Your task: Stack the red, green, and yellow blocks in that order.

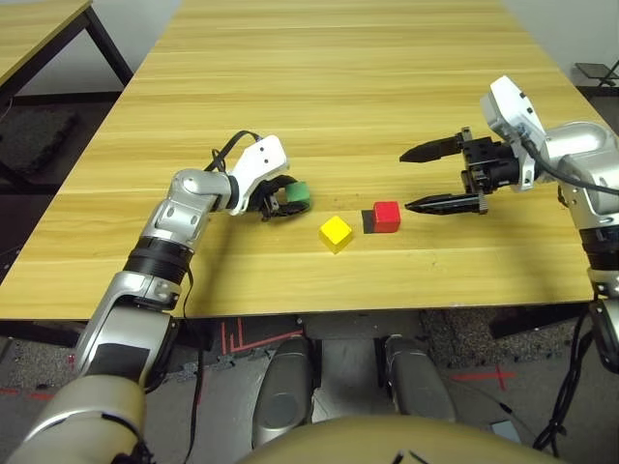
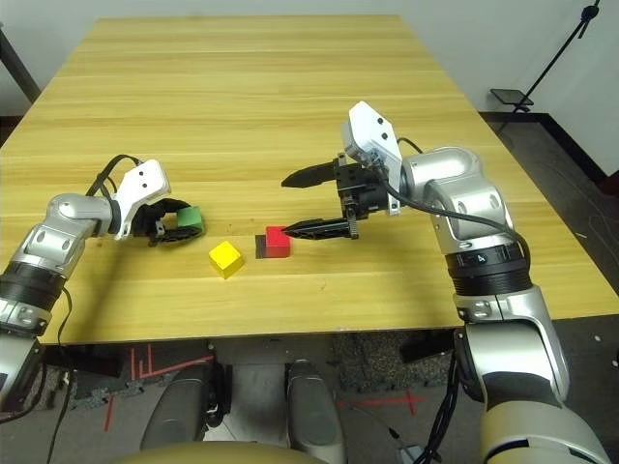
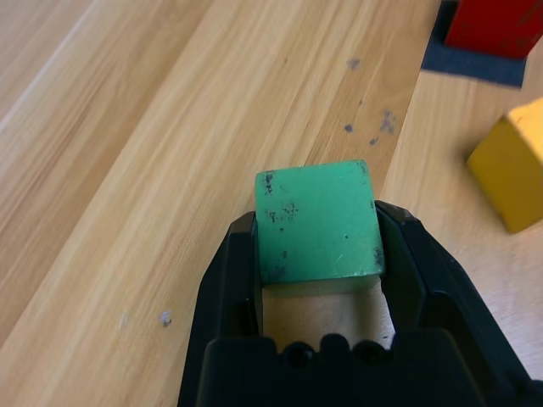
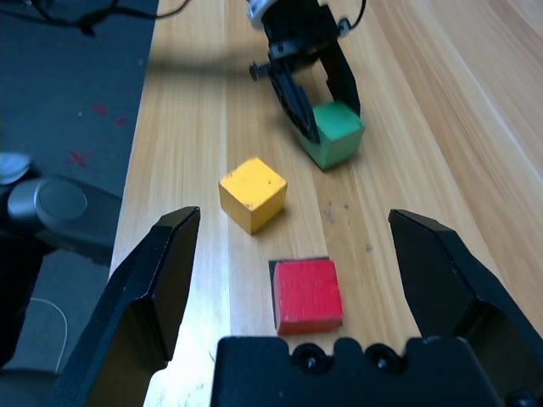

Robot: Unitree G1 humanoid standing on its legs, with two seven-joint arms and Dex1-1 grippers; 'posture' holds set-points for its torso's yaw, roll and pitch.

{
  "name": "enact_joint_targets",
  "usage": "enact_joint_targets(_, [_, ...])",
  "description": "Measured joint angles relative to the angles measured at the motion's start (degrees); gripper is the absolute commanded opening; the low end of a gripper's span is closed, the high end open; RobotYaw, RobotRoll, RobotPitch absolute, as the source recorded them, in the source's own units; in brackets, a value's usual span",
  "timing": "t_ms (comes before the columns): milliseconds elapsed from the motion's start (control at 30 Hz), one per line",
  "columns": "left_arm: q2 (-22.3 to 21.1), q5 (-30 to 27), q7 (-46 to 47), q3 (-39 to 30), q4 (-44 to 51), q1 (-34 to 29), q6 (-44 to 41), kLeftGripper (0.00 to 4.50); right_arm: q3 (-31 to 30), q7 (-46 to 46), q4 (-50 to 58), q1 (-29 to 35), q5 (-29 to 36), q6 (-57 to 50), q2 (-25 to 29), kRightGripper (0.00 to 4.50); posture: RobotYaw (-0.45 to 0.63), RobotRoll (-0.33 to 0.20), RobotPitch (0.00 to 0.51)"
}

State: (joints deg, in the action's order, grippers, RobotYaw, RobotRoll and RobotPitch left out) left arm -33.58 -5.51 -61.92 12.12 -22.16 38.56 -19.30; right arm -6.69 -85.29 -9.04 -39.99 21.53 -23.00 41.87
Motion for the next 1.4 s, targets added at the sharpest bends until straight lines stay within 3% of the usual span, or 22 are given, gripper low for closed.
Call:
enact_joint_targets(200, [0.89, -3.57, -1.27, -0.87, 10.07, 5.23, -10.12, 2.05, 0.94, -1.54, -0.30, 5.67, 0.05, 1.33, 2.43, 4.50, 0.15, -0.099, 0.081])
enact_joint_targets(433, [7.26, -6.55, -1.55, 2.06, 16.60, 8.20, -17.50, 2.05, 3.37, -0.11, -0.62, 9.36, 0.01, 2.14, 3.33, 4.50, 0.09, -0.080, 0.079])
enact_joint_targets(967, [12.78, -3.86, -6.02, 7.85, 3.22, 10.86, -6.42, 2.05, 8.61, 5.47, 5.67, 18.70, 1.97, 0.74, 6.12, 4.50, -0.06, -0.053, 0.072])
enact_joint_targets(1400, [17.86, -1.69, -7.77, 8.71, -5.05, 12.40, 0.16, 2.05, 11.78, 9.50, 11.76, 23.11, 4.49, -2.42, 7.65, 4.50, -0.11, -0.051, 0.090])
